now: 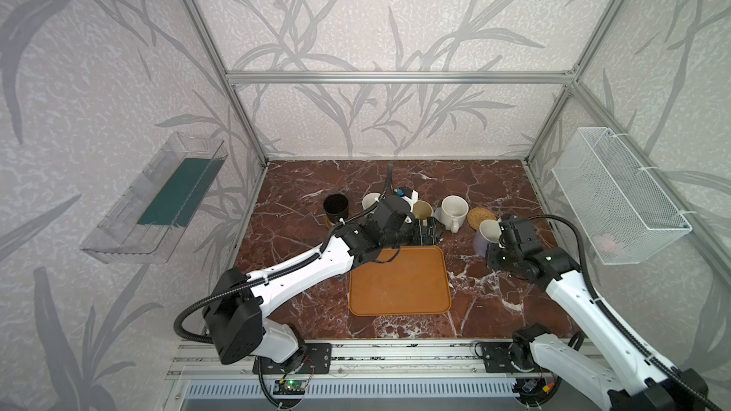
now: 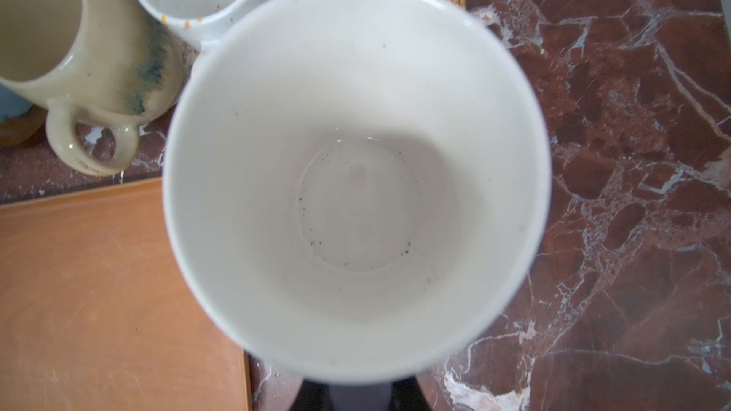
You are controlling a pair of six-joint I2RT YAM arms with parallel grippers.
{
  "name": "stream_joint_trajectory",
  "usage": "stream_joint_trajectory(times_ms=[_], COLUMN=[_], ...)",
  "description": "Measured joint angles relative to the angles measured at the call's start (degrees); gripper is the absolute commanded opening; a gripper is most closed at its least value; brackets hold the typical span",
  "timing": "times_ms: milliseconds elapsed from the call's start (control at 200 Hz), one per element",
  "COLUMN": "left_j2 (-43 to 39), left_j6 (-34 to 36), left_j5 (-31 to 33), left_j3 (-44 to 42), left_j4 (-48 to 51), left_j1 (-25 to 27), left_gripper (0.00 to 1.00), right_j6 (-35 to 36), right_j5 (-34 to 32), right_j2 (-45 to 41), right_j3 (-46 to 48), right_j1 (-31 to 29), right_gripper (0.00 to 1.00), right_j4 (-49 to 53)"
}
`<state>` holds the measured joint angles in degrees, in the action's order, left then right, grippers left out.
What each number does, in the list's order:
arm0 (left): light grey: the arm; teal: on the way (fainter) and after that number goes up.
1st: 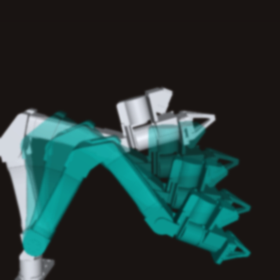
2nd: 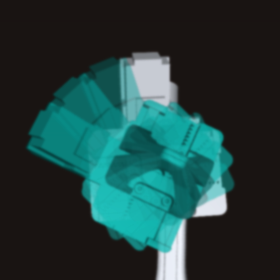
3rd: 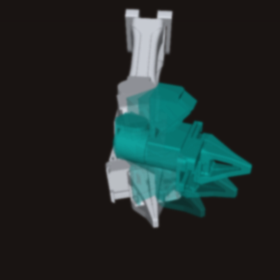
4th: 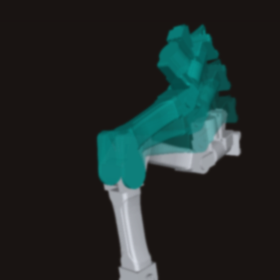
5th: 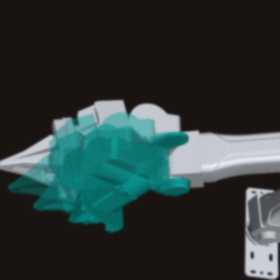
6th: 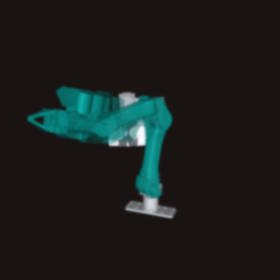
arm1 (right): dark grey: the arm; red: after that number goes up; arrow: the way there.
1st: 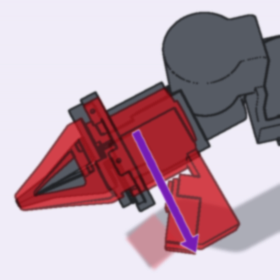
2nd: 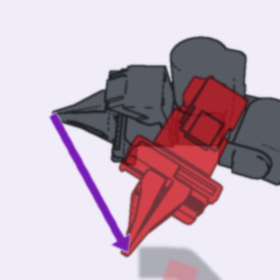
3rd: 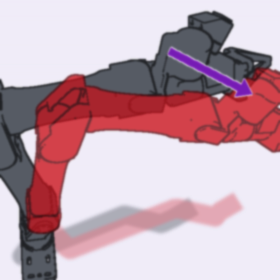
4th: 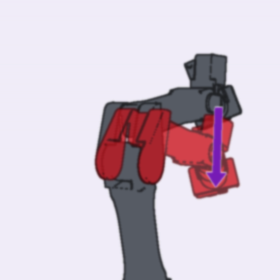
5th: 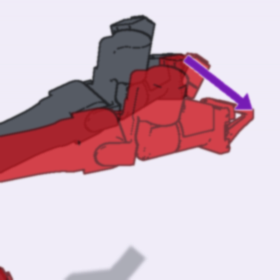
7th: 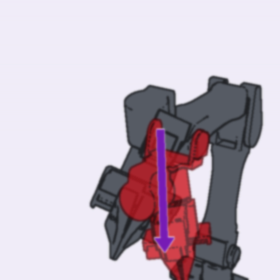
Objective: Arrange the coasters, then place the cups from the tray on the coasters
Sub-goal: 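Carry the lavender mug toward the rattan coaster with the right gripper while the left hovers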
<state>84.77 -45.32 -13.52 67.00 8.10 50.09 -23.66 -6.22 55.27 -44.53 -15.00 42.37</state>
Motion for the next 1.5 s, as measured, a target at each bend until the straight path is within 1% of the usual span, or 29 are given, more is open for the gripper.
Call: stream_joint_trajectory(times_ms=[230,360,490,565,630,790,890,1040,1235,1500], left_j2=[7.48,10.73,13.84,14.71,15.85,17.9,18.47,18.47,18.47,18.47], left_j6=[3.02,4.28,5.07,5.42,6.03,6.64,7.87,8.52,8.44,7.74], left_j5=[-4.87,-6.56,-7.04,-7.06,-6.82,-6.69,-4.96,-4.07,-4.13,-4.52], left_j3=[9.6,14.71,17.9,18.21,19.82,22.93,24.72,24.9,24.57,21.49], left_j4=[3.26,4.02,4.39,4.9,6.58,7.41,9.46,10.21,10.08,8.44], left_j1=[-1.57,-2.19,-2.89,-2.95,-3.32,-3.96,-4.04,-4.5,-4.81,-4.92], left_gripper=[0.99,0.99,0.99,0.99,0.99,0.99,0.99,0.99,0.99,0.99], right_j6=[2.34,3.5,4.63,5.2,6.29,8.96,10.05,11.08,11.82,12.81], right_j5=[2.23,3.1,3.26,3.3,2.69,1.27,0.85,0.74,0.96,1.09], right_j2=[4.83,10.03,16.61,18.14,19.96,25.14,27.61,31.28,33.35,37.62], right_j3=[-2.62,-5.44,-8.44,-8.72,-10.03,-12.46,-13.44,-15.13,-15.76,-16.7], right_j1=[7.17,9.75,10.32,10.36,10.43,10.82,11.1,11.47,11.65,11.67], right_gripper=[0.03,0.02,0.02,0.02,0.02,0.02,0.01,0.01,0.01,0.0], right_j4=[-2.97,-5.7,-8.66,-9.81,-9.6,-12.98,-13.86,-14.38,-15.13,-15.65])
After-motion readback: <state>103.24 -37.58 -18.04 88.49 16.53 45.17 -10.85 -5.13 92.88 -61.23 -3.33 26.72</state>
